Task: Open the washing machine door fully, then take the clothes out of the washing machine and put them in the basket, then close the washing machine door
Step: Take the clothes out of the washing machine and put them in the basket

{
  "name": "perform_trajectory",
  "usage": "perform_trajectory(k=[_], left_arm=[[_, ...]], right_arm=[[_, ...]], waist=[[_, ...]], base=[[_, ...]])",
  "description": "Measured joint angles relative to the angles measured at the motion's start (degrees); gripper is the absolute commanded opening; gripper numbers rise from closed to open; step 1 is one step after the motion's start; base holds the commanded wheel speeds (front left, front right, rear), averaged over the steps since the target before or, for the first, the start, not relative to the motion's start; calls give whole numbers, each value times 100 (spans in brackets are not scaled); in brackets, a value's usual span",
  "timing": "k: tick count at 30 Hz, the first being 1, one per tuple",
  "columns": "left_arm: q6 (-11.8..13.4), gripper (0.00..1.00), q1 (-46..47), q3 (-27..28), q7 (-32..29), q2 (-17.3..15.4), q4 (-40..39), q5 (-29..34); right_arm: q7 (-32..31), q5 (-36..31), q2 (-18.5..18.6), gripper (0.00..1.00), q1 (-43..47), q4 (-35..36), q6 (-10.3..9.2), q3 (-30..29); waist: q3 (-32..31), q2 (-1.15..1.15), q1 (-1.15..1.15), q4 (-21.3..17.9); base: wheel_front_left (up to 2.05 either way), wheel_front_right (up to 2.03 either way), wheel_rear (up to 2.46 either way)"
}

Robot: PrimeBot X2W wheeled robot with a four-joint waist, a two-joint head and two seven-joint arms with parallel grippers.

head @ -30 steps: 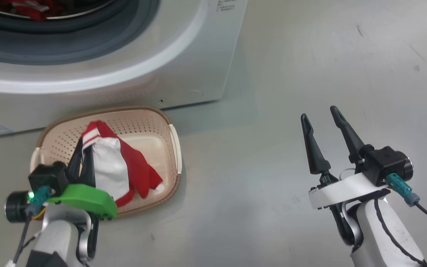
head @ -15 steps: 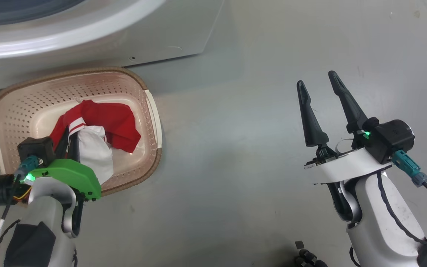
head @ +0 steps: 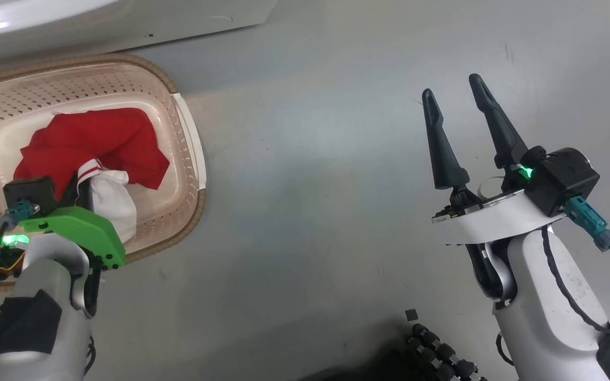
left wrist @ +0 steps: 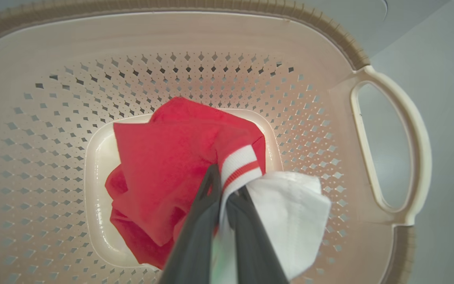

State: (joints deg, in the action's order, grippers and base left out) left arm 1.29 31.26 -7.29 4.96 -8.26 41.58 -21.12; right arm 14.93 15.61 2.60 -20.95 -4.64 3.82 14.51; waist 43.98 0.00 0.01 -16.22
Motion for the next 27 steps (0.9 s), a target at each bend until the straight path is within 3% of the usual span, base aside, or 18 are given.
perform_trajectory(k=[6, 8, 9, 10, 21, 27], left_arm=[[-59, 2, 187, 7, 124, 8, 302, -47], [-69, 31, 271, 10, 172, 15, 412, -52], [-88, 56, 304, 16, 174, 19, 465, -64], [-110, 100, 331, 18, 177, 26, 535, -70], [-178, 100, 392, 24, 568, 198, 1016, -108], [-356, 100, 397, -41, 754, 394, 1137, -162]], right_arm=[[0, -1, 0, 100, -14, -23, -43, 14], [0, -1, 0, 100, -47, -34, -43, 19], [0, -1, 0, 100, -75, -42, -44, 21], [0, -1, 0, 100, -102, -51, -44, 21], [0, -1, 2, 100, -120, -183, -52, -7], [0, -11, 3, 100, -117, -297, -52, -91]], waist=[[80, 0, 0, -23], [81, 0, 0, -12], [79, 0, 0, -6], [71, 0, 0, 0], [-201, 0, 0, 113], [-466, 0, 0, 236]], base=[[0, 0, 0], [0, 0, 0], [0, 0, 0], [0, 0, 0], [0, 0, 0], [0, 0, 0]])
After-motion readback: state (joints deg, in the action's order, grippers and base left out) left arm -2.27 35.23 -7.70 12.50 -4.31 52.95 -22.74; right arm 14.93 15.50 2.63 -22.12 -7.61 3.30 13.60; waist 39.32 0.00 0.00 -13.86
